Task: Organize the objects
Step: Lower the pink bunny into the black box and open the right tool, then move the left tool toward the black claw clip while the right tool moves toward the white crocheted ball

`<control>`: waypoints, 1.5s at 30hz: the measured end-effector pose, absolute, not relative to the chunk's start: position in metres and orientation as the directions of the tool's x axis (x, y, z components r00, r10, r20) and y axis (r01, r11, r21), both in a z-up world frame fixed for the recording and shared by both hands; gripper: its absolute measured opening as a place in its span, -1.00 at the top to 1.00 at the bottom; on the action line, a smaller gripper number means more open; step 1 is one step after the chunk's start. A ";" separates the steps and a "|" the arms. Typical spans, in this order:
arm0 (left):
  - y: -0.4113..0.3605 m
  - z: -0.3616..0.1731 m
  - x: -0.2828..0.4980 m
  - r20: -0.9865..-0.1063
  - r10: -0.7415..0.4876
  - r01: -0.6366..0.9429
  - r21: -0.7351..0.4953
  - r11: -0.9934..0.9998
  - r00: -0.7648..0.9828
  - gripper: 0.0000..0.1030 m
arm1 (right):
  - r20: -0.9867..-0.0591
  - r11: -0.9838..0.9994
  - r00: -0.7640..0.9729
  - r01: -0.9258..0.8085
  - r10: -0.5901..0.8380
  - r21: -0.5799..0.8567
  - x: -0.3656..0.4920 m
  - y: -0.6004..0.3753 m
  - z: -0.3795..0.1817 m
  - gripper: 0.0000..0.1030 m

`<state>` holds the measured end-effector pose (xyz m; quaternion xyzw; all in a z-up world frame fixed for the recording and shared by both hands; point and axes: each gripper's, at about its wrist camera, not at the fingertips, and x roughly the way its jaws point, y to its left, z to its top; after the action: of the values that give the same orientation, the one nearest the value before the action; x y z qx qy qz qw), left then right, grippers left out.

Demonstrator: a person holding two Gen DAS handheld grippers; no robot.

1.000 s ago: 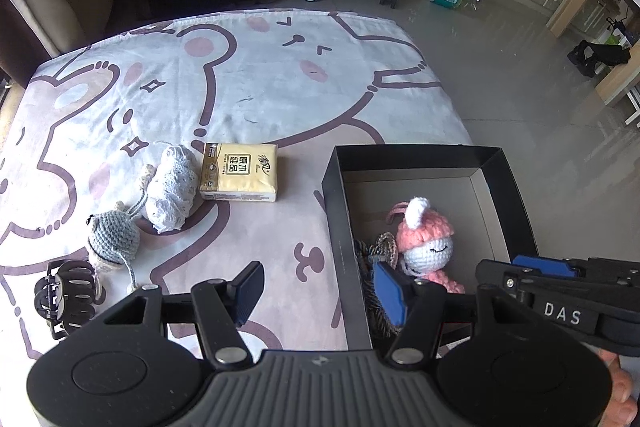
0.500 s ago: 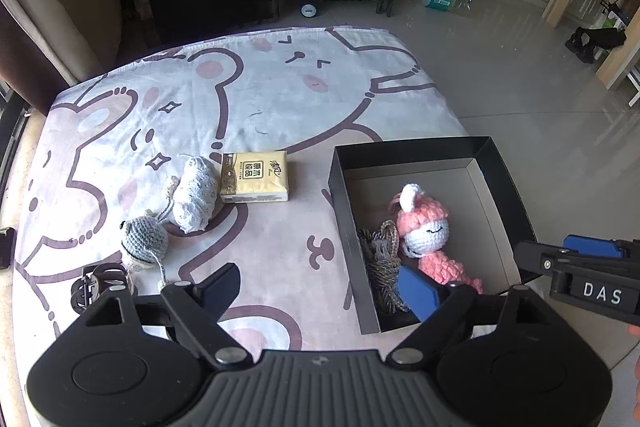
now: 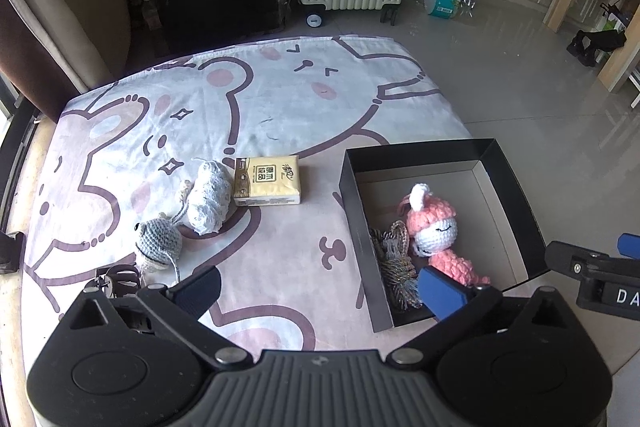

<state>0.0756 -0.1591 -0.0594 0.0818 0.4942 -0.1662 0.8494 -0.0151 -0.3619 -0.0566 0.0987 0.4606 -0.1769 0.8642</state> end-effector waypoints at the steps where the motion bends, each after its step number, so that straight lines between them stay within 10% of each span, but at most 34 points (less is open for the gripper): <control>1: -0.160 -0.060 0.076 -0.867 -0.203 0.365 -0.025 0.931 0.456 -1.00 | -0.830 0.916 0.513 0.401 -0.218 0.007 -0.016 -0.362 -0.057 -1.00; 45: -0.069 -0.071 0.113 -0.873 -0.140 0.238 -0.029 0.971 0.466 -1.00 | -0.841 0.940 0.507 0.340 -0.187 -0.003 0.031 -0.315 -0.077 -1.00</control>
<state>0.1129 -0.0693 -0.0708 0.0485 0.5045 -0.1105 0.8549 0.0314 -0.3145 -0.0775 0.0813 0.4724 -0.1524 0.8643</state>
